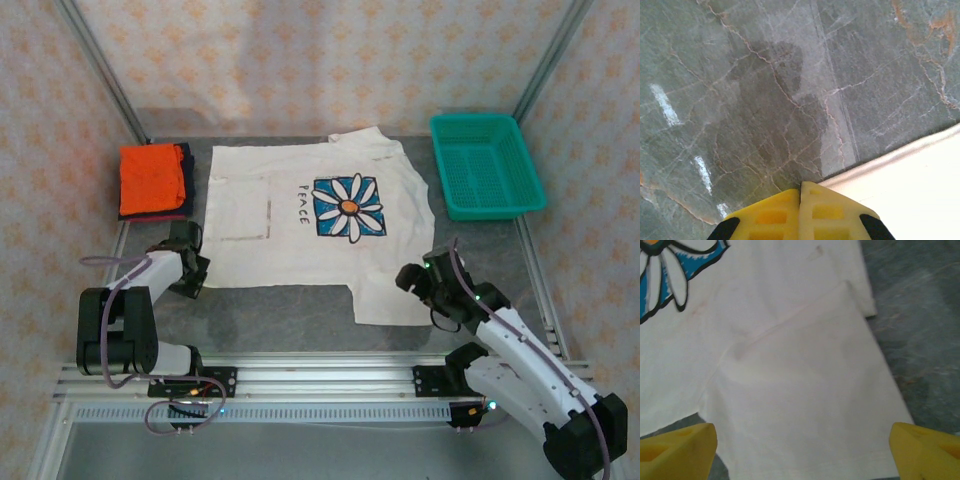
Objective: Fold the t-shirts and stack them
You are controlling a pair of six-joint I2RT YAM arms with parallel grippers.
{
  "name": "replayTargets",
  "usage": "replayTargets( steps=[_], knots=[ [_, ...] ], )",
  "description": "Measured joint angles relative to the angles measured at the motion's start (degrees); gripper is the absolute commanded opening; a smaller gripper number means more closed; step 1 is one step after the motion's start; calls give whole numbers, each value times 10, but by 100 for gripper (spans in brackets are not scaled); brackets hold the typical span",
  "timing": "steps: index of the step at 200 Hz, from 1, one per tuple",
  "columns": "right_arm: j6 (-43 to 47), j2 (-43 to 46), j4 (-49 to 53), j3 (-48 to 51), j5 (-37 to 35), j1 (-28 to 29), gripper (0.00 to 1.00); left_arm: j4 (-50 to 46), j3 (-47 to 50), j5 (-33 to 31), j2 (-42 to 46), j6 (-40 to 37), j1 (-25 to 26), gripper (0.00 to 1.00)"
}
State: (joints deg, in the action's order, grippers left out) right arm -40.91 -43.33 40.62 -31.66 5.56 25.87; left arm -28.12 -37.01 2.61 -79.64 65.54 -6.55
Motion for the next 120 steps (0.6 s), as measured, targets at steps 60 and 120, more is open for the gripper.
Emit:
replayTargets(
  steps=[60,120],
  knots=[
    [-67,-4,57,6,-38,-15,68,18,3,17,3,0,0,0],
    [-97,-29,46,60,-6,-16,54,29,11,41,27,0,0,0]
  ],
)
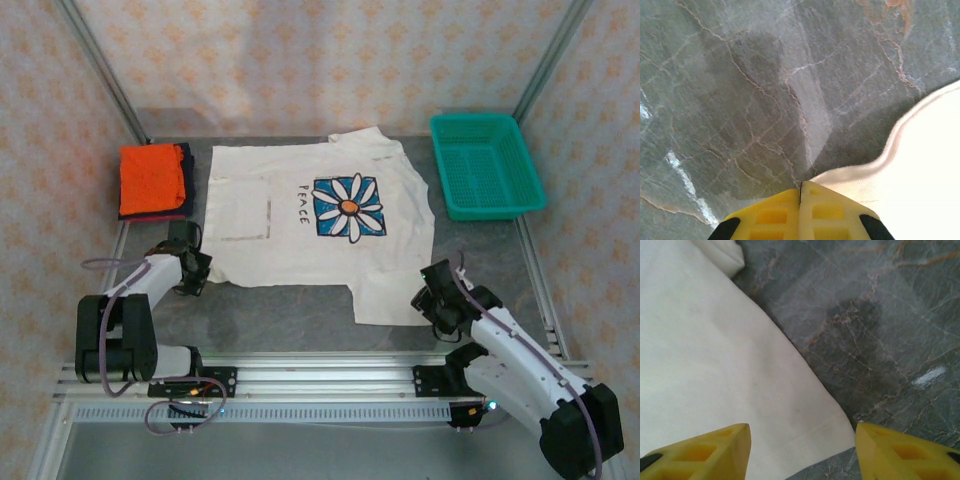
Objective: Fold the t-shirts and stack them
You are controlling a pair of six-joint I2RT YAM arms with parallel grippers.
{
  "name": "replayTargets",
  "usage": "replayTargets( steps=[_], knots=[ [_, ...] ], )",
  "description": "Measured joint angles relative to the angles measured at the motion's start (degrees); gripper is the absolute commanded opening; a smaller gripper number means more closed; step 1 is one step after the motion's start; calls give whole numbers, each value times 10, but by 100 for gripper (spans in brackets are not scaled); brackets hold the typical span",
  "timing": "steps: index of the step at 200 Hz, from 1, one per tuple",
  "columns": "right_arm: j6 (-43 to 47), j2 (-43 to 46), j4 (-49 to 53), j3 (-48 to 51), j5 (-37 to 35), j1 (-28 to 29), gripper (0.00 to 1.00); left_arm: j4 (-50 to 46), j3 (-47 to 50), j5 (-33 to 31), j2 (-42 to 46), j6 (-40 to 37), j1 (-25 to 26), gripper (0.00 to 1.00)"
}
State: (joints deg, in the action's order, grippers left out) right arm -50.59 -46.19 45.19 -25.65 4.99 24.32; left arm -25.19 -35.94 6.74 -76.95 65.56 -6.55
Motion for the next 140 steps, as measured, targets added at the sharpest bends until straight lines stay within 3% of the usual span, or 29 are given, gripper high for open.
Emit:
replayTargets(
  steps=[46,73,99,116,140],
  knots=[
    [0,-27,-31,17,21,0,53,0,0,4,1,0,0,0],
    [-1,-40,-49,28,30,-1,59,-1,0,4,1,0,0,0],
    [-3,-53,-64,30,34,-2,57,-3,0,4,8,2,0,0],
    [-2,-64,-73,29,34,-2,50,-4,0,4,12,2,0,0],
    [-7,-77,-82,26,35,-2,22,-6,0,4,12,3,0,0]
  ],
)
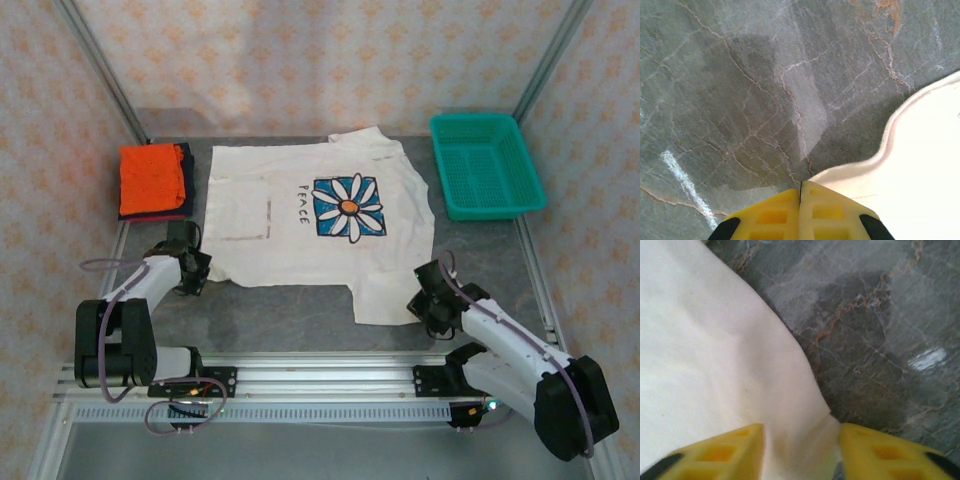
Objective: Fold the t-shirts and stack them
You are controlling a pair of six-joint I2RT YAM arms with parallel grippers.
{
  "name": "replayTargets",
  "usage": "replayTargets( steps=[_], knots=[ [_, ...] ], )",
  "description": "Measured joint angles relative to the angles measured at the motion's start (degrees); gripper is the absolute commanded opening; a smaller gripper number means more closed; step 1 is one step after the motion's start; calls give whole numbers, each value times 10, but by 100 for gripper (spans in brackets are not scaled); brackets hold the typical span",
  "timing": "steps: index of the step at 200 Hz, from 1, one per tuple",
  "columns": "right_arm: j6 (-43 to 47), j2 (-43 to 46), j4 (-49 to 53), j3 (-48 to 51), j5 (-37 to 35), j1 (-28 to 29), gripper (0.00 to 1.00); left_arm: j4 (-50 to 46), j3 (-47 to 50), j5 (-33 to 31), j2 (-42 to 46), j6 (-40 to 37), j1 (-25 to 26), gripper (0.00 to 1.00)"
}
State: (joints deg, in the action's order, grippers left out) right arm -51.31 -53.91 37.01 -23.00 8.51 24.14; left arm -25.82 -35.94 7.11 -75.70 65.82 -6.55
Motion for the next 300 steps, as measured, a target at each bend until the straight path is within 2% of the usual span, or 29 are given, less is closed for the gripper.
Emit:
replayTargets(
  steps=[23,108,189,237,300],
  knots=[
    [4,-4,0,0,5,-2,0,-3,0,0,2,2,0,0],
    [-6,72,64,-41,0,-2,0,-27,0,-1,45,2,0,0],
    [-12,154,183,-94,1,-2,0,-119,-3,-22,145,-12,0,0],
    [0,70,156,-180,-9,-2,0,-139,-38,-23,123,-16,0,0],
    [12,-7,69,-224,-13,-2,0,-139,-90,-29,78,-28,0,0]
  ],
)
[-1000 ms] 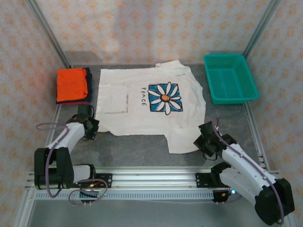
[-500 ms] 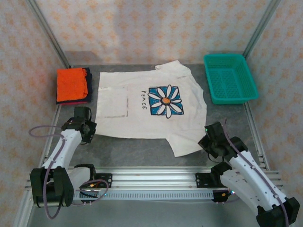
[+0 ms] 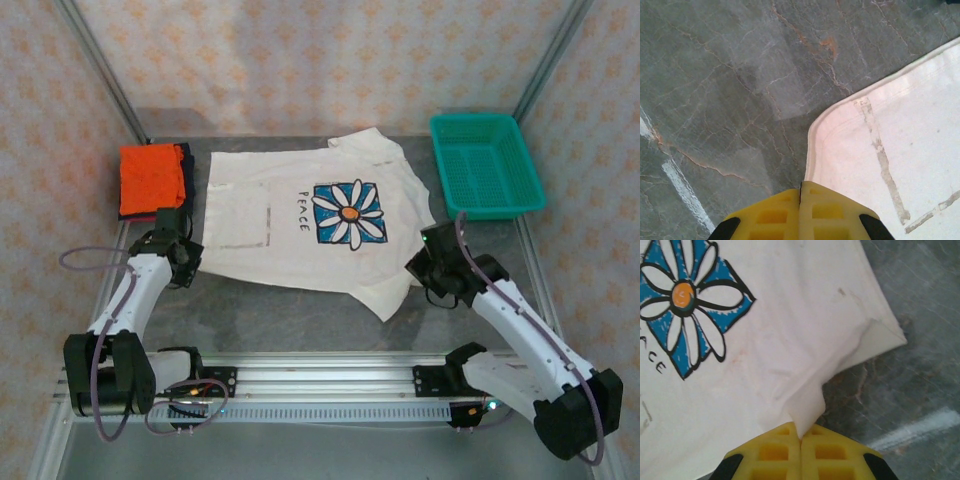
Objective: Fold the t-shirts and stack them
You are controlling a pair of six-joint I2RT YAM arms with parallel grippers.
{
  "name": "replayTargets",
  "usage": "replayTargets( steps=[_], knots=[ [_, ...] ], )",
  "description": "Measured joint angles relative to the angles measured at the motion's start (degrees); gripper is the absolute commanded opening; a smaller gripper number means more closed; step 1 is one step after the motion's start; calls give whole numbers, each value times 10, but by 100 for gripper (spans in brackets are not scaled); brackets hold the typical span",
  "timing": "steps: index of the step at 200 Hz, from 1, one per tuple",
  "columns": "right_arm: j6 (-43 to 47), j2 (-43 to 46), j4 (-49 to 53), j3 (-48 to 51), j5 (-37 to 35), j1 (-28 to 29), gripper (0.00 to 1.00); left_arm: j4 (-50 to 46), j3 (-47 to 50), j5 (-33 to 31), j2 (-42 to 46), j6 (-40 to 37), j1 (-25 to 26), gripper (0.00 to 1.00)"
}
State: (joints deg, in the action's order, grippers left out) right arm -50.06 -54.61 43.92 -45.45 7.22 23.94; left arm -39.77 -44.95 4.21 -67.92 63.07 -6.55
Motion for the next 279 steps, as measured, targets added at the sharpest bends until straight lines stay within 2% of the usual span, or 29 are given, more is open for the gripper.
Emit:
replayTargets(
  steps=[128,279],
  knots=[
    [116,-133,-38,-152,21,-63,0,-1,-44,-2,-62,-5,-4,0],
    [202,-285,-52,-278,51,-97,0,2,-123,-2,-159,-6,-4,0]
  ],
)
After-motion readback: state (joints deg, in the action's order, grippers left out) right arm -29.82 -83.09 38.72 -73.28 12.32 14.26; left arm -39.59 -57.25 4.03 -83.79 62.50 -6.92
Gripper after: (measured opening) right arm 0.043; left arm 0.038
